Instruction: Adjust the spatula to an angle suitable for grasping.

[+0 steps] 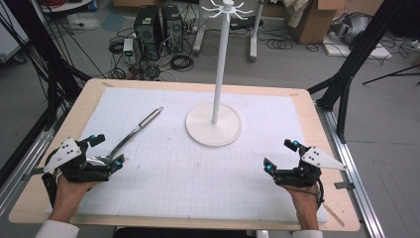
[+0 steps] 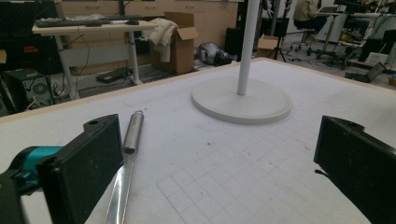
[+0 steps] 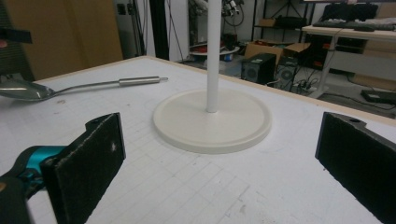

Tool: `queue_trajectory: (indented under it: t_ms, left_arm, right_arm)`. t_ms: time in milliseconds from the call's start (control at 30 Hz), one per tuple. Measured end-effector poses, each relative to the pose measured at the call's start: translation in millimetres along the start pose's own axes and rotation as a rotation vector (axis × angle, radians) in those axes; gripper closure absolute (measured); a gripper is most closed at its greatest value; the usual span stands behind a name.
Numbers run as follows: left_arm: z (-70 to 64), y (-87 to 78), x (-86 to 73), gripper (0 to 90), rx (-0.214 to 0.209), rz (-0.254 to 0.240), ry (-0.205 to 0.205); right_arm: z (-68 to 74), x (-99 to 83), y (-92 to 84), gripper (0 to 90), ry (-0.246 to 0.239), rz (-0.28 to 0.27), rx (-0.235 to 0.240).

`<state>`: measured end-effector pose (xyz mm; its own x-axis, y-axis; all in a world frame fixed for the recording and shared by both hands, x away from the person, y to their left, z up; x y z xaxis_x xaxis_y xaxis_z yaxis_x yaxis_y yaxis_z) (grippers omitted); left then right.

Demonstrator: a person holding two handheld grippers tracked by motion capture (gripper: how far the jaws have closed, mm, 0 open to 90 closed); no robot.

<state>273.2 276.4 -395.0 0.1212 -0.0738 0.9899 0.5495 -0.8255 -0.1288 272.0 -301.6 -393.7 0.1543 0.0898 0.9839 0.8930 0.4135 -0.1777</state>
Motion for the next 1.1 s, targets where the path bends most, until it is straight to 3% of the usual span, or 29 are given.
queue_trajectory:
  t_ms: [567,800,900,1100]
  left_arm:
    - [-0.9,1.7,3.3,1.8,-0.011,0.016,0.008]
    - [-1.8,-0.5,15.8,1.8,0.012,0.036,0.034]
    - [0.6,-4.4,24.2,1.8,0.027,0.032,0.02]
    - [6.8,-6.3,36.8,1.7,-0.011,0.046,0.01]
  right_arm:
    - [-1.8,-1.5,-4.0,0.5,0.015,-0.006,0.004]
    - [-0.9,-1.9,-1.7,0.5,0.007,0.007,0.012]
    - [-1.2,-1.9,-1.1,0.5,0.007,0.004,0.013]
    - [0.0,-1.0,-1.2,0.5,0.008,-0.002,0.014]
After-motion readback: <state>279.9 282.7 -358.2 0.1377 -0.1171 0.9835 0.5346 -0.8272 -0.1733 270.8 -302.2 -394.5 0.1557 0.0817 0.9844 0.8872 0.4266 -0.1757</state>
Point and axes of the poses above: each handheld gripper's, and its own axes: y roughly forward along the jaws, x roughly out of its top, z roughly to its left, the point moved 1 cm from there along y, roughly forward along the jaws, and after that the axes turned 15 degrees about -x, right-handed, at the moved point
